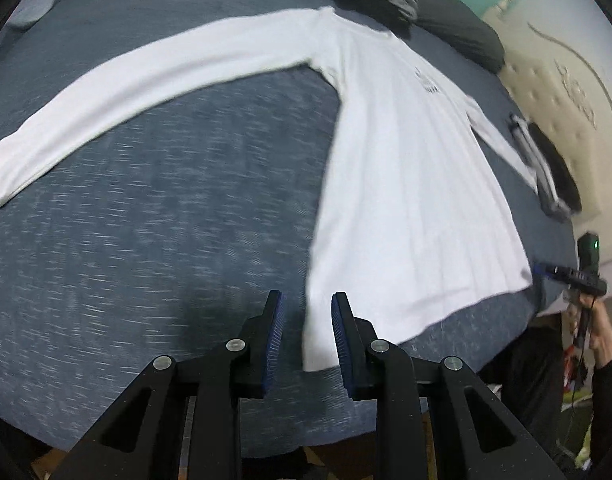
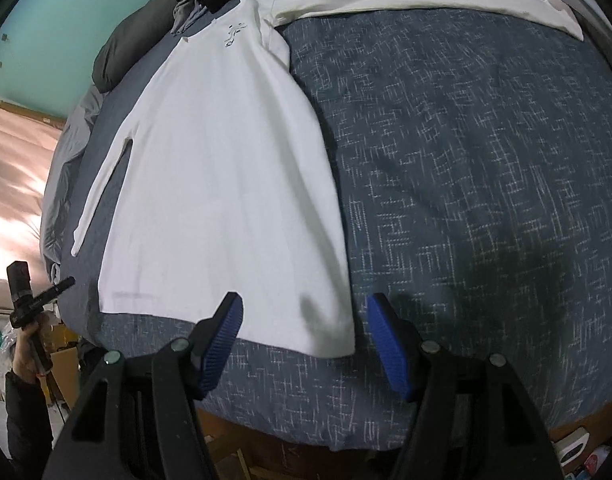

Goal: Fold clothes
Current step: 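Release the sleeve with the left gripper and move both grippers to the hem, then pinch the hem with both grippers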

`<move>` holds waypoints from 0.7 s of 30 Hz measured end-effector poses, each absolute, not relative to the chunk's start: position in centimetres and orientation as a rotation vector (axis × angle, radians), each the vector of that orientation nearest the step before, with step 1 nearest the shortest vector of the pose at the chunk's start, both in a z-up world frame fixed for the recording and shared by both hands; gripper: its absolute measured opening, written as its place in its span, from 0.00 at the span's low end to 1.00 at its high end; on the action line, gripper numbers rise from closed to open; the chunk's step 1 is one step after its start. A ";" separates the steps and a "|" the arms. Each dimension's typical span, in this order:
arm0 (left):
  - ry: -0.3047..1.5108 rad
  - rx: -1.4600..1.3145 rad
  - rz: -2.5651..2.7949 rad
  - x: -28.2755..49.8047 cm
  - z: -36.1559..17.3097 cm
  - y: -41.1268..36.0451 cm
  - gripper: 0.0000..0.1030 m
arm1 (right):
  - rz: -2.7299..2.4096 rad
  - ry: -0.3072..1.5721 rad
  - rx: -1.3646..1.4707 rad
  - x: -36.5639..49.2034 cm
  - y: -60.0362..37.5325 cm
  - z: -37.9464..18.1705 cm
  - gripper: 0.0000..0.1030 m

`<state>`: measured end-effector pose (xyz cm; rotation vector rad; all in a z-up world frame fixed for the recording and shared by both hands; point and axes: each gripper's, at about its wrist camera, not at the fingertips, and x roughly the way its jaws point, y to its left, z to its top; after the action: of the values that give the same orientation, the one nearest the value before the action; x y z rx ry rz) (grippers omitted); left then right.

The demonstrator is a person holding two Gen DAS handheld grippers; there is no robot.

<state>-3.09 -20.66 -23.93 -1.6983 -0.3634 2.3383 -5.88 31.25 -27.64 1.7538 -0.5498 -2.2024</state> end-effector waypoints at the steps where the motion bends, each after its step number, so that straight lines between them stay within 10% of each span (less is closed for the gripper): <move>1: -0.354 -1.704 2.328 -3.0 -24.0 -20.1 0.26 | -2.201 -0.554 1.751 -5.9 31.3 -27.6 0.64; 21: -0.308 -1.860 2.195 -3.7 -29.7 -17.7 0.25 | -2.181 -0.520 1.789 -6.0 30.8 -28.9 0.64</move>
<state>-3.65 -17.75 -29.68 -1.8596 -0.3076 2.1953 -6.00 30.82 -28.92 1.7895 -0.5202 -2.1812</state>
